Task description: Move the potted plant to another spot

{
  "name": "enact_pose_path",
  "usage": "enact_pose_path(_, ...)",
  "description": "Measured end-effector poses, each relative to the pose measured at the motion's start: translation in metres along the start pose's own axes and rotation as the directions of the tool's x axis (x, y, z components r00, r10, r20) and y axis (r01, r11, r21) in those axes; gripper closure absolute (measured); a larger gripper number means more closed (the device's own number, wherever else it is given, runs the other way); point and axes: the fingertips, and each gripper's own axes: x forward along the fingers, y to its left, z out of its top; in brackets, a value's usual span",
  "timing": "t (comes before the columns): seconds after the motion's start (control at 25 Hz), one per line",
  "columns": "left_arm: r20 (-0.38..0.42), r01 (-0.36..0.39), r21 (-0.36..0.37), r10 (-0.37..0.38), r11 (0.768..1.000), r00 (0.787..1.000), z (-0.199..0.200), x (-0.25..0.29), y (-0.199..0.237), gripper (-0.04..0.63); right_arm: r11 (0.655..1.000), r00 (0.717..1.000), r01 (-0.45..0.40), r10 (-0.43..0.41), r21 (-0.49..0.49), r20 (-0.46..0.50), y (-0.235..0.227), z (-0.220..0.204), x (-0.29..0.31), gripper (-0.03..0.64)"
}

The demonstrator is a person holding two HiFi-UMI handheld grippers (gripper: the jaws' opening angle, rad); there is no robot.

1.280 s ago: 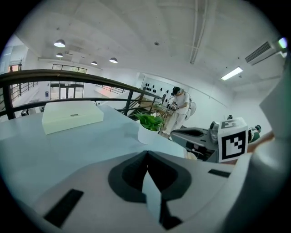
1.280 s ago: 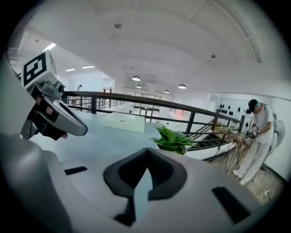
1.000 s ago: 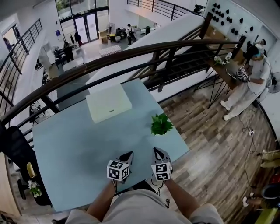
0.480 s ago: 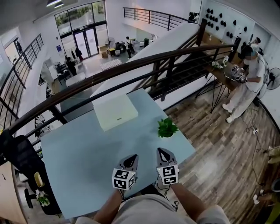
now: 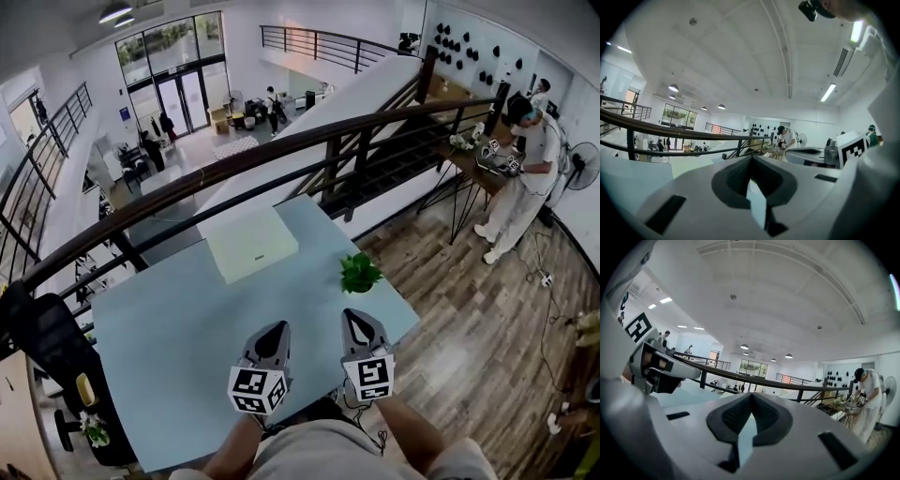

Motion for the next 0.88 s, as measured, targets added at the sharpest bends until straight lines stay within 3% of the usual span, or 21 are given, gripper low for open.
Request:
enact_pose_path(0.24,0.062,-0.025,0.03,0.023,0.999,0.998,0.022,-0.019,-0.001,0.583,0.997,1.0,-0.004,0.002,0.083,0.024,0.001,0.015,-0.013,0.614)
enact_pose_path(0.88,0.058,-0.037,0.031,0.036,0.999,0.998,0.011,-0.045,0.002,0.583,0.996,0.998,-0.036,0.032,0.081,0.058,0.025,0.023,-0.026,0.614)
